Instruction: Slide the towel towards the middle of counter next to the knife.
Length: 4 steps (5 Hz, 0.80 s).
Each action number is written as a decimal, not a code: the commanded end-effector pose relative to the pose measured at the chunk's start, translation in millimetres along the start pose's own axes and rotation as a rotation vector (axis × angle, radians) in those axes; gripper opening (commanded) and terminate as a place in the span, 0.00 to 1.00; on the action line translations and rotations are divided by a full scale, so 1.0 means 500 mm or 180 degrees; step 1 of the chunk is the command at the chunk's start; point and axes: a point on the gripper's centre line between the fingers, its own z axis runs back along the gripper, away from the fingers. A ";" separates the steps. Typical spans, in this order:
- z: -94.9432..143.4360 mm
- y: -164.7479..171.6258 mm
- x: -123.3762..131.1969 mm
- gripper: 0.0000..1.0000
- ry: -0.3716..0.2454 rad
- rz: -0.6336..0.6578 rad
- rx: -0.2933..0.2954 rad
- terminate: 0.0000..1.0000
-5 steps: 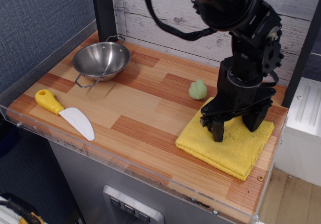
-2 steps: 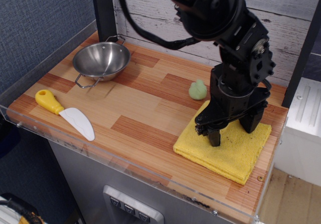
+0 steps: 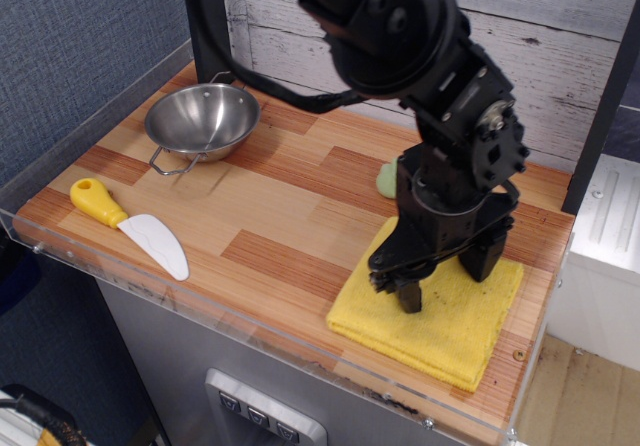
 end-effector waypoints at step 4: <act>-0.023 0.100 0.115 1.00 -0.0042 0.0669 0.0328 0.00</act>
